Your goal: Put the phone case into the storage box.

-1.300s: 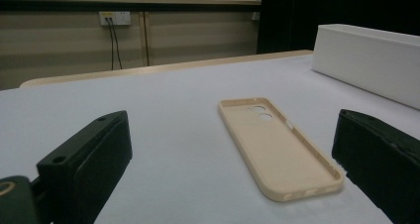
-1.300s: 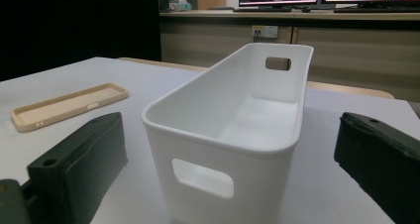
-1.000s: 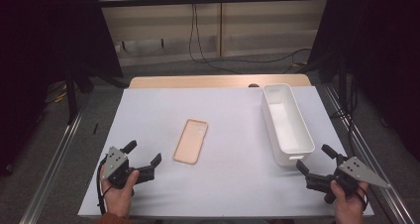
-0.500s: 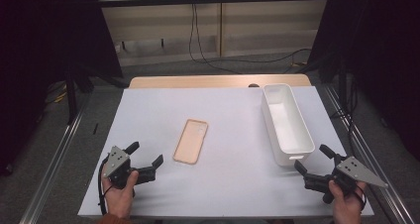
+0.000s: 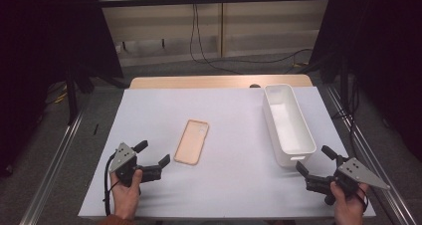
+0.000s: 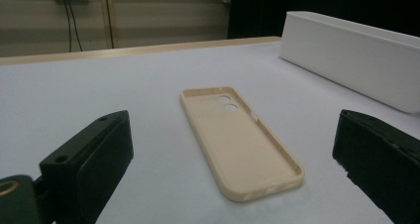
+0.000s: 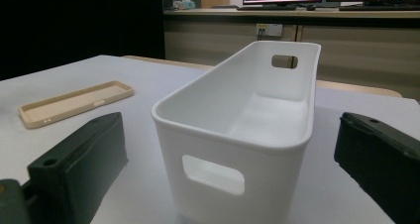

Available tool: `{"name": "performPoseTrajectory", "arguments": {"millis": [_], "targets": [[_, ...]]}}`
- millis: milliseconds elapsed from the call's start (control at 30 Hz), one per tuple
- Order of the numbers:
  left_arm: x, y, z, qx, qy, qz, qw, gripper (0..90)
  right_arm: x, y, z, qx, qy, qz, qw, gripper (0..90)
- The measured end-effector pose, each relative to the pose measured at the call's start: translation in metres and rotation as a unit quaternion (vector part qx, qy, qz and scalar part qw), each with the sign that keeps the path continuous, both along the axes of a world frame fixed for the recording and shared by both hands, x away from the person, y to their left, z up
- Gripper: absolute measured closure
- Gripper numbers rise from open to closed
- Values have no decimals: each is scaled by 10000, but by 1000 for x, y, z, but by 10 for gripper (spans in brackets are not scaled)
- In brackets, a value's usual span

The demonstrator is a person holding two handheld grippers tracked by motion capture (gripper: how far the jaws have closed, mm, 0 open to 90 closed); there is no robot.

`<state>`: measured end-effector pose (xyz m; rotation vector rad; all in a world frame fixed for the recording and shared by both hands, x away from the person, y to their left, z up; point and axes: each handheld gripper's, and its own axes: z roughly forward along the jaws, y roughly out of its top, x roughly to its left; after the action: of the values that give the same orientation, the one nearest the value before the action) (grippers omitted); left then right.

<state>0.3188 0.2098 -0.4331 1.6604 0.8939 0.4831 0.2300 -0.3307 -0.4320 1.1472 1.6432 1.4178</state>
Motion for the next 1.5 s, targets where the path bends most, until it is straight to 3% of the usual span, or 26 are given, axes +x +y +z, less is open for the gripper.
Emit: {"name": "performPoseTrajectory", "arguments": {"millis": [467,600,667,833,1100,1233,1433,1500], "targets": [[18,-8,4,127,-133,-74,9998,18,0,1,0,-3,4,-4,10000,0],[23,-12,4,96,-71,-124,9999,21,0,1,0,-5,-2,6,10000,0],[29,-15,5,202,-143,-90,9997,17,0,1,0,-10,-12,10,10000,0],[35,-19,6,92,-36,-145,9998,22,0,0,0,-17,-8,11,10000,0],[46,-27,13,298,-120,-223,9992,23,-1,1,0,-14,-8,8,10000,0],[53,-30,16,259,-117,-265,9992,25,0,0,0,-10,0,-14,10000,0],[64,-33,16,387,-157,-284,9987,26,-1,0,0,-13,-8,0,10000,0],[68,-35,17,609,-166,-324,9975,27,0,0,0,9,-10,-17,10000,0]]}}
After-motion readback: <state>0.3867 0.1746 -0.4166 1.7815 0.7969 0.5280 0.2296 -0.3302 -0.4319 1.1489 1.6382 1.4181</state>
